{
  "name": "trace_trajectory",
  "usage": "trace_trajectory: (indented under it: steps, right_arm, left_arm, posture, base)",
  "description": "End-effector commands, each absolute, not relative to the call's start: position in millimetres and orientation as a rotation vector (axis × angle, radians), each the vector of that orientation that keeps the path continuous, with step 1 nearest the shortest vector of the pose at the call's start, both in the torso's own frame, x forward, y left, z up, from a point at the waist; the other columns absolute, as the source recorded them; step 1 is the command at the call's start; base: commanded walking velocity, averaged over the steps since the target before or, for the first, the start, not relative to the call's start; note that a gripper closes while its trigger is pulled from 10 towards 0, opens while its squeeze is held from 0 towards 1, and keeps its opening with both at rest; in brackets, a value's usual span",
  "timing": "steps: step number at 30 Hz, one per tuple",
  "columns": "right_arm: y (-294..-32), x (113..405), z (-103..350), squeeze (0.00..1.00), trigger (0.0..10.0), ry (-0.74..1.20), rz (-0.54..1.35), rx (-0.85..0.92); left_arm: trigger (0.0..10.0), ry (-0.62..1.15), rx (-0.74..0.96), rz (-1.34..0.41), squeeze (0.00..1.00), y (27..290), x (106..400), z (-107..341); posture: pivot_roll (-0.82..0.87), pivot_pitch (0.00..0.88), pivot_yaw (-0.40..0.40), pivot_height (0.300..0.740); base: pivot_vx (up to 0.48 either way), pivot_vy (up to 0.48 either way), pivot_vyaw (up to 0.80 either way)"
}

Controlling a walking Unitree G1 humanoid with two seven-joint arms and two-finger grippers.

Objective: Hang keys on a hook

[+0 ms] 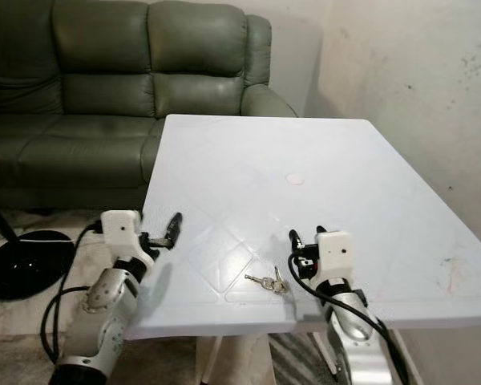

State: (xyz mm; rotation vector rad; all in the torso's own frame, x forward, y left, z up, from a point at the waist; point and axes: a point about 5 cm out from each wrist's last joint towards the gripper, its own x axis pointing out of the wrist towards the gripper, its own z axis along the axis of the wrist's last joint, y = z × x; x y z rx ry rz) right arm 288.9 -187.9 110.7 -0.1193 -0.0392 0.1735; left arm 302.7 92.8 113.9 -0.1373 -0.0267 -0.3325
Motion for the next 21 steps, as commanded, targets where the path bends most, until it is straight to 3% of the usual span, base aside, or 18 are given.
trace_trajectory:
  steps: [1, 7, 21]
  right_arm:
    - [-191, 292, 115, 0.0, 10.0, -0.043, 0.212, -0.149]
    - [-194, 293, 118, 0.0, 10.0, -0.005, 0.374, -0.184]
    - [-196, 270, 113, 0.0, 10.0, 0.039, 0.567, -0.172]
  left_arm:
    - [10.0, -0.041, -0.101, -0.418, 0.0, 81, 296, 117]
    - [10.0, -0.037, -0.074, -0.547, 0.0, 61, 280, 114]
    - [10.0, 0.002, -0.053, -0.691, 0.0, 45, 253, 108]
  posture:
    - [0.0, 0.054, -0.054, 0.74]
    - [-0.01, 0.066, -0.057, 0.74]
    - [-0.02, 0.085, -0.052, 0.74]
  base:
    - [0.0, 0.0, 0.0]
    - [0.0, 0.0, 0.0]
    - [0.0, 0.0, 0.0]
